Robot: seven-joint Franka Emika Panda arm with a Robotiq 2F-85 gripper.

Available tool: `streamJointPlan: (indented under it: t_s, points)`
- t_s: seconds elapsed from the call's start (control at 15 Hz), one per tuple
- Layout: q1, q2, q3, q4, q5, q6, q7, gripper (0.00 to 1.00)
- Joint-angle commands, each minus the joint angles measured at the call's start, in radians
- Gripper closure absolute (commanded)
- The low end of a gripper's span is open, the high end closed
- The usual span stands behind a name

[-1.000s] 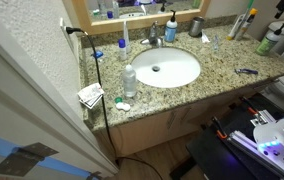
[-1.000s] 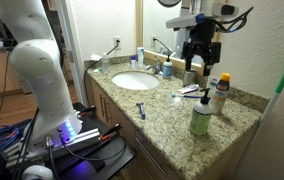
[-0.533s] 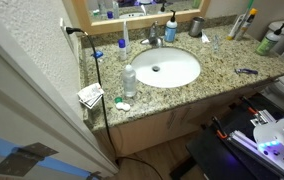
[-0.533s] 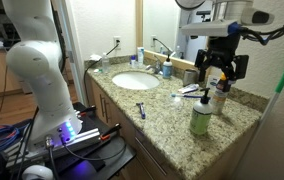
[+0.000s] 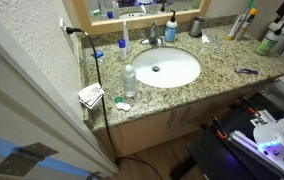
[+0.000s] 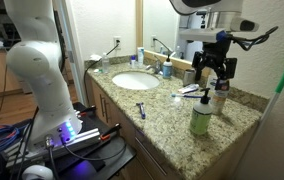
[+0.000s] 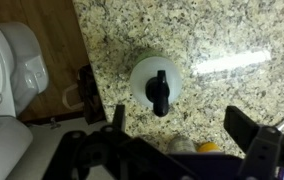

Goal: Pick up the bottle from the right of the base top and put it near the mirror

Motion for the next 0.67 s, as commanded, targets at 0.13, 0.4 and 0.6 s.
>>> streamJointPlan:
  t_s: [0.13,0.4,0.6]
  points:
    - [-0.017,0.052,0.028,0.005,-0.009,0.025,0.059,0.00]
    - [-0.016,0.086,0.026,0.011,-0.036,0.025,0.073,0.00]
    - [-0.030,0.086,0.018,0.002,-0.074,0.010,0.039,0.00]
